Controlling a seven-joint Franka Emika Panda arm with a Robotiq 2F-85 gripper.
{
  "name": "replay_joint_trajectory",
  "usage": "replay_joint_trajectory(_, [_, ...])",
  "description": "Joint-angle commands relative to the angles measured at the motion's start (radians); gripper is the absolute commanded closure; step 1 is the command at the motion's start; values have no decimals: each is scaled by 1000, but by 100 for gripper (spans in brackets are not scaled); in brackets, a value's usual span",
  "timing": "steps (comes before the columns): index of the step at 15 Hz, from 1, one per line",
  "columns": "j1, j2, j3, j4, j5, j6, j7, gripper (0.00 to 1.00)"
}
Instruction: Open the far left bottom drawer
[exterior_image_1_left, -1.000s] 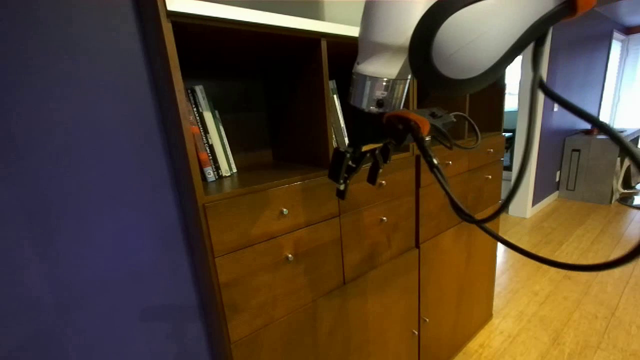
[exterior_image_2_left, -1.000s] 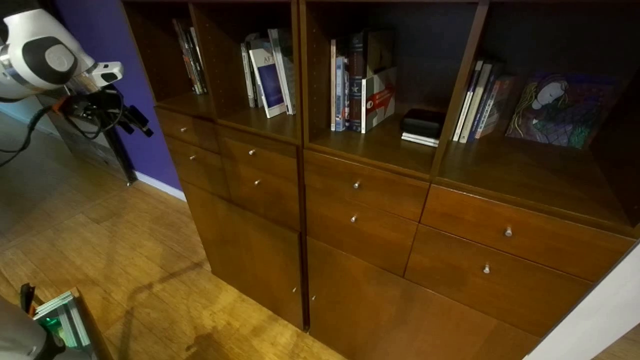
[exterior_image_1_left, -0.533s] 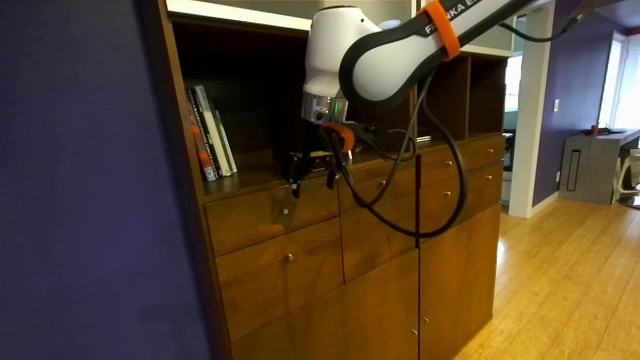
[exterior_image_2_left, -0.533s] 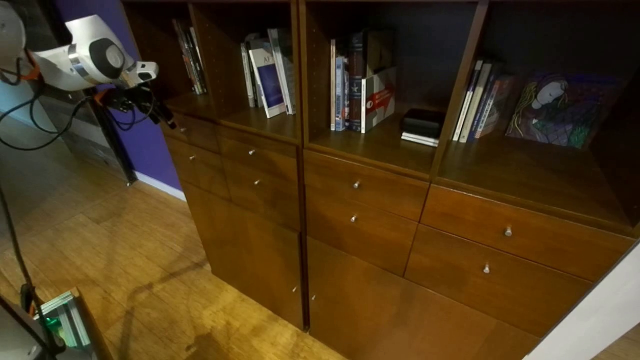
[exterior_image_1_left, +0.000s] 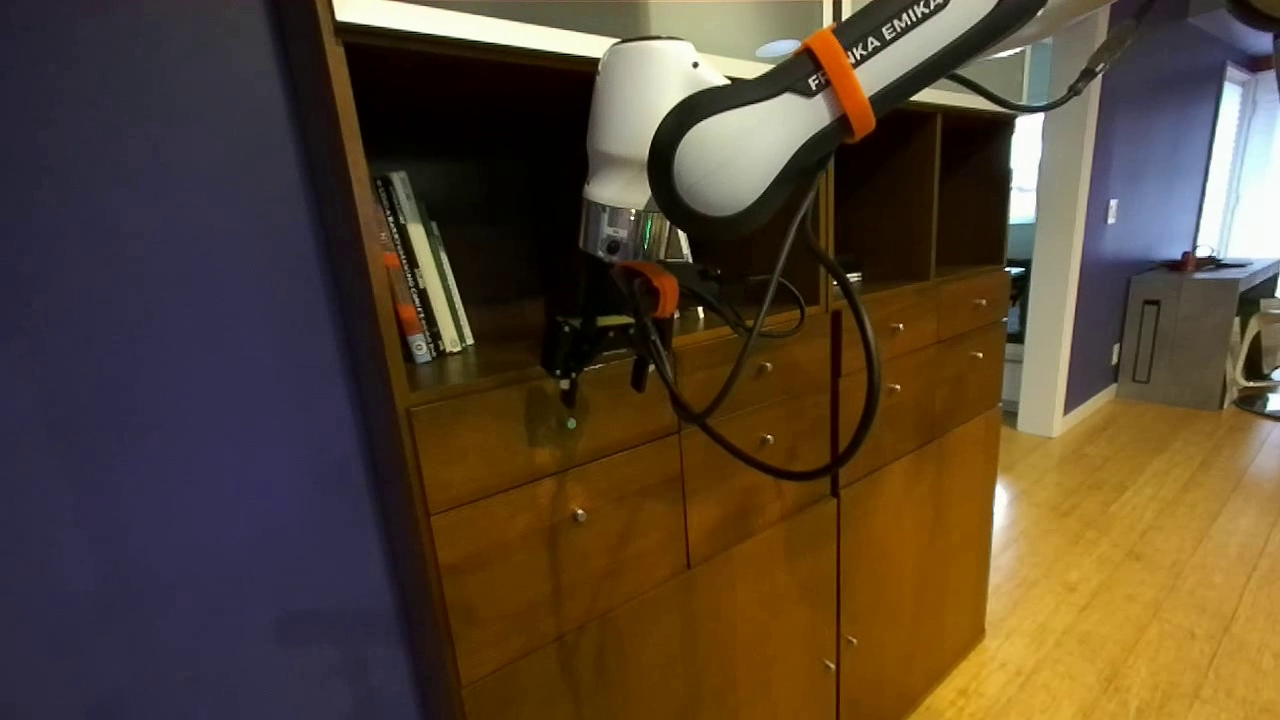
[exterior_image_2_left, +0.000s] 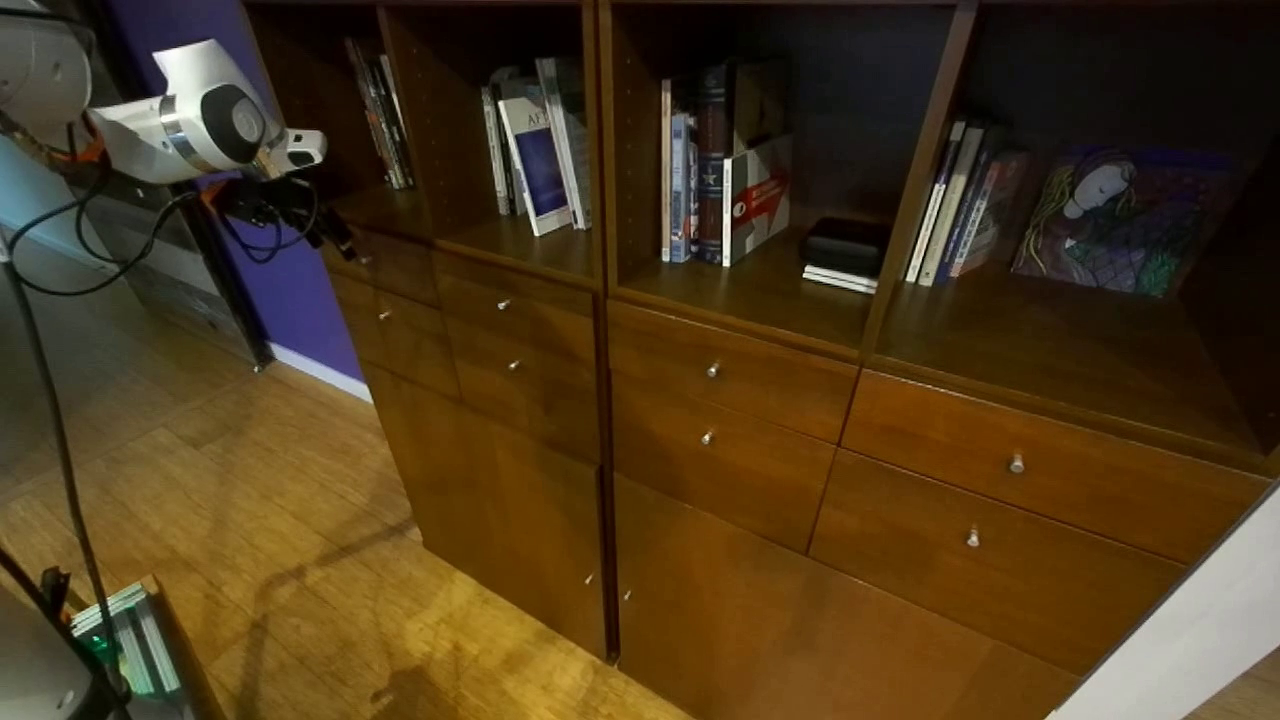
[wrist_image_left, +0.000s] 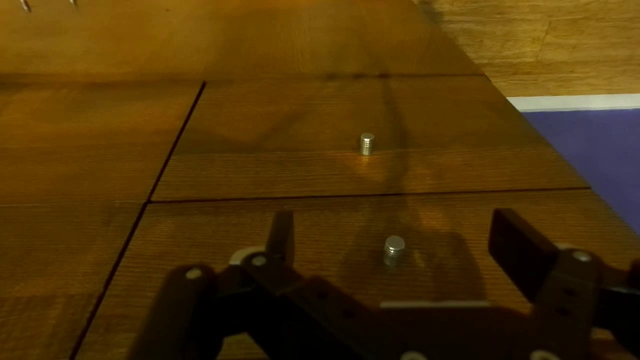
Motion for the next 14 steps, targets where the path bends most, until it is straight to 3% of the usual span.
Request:
replay_joint_trajectory(1, [92,3,-94,2,20,8,-19,0])
replay_joint_trajectory(14, [268,186,-271,6,-71,151,29,0])
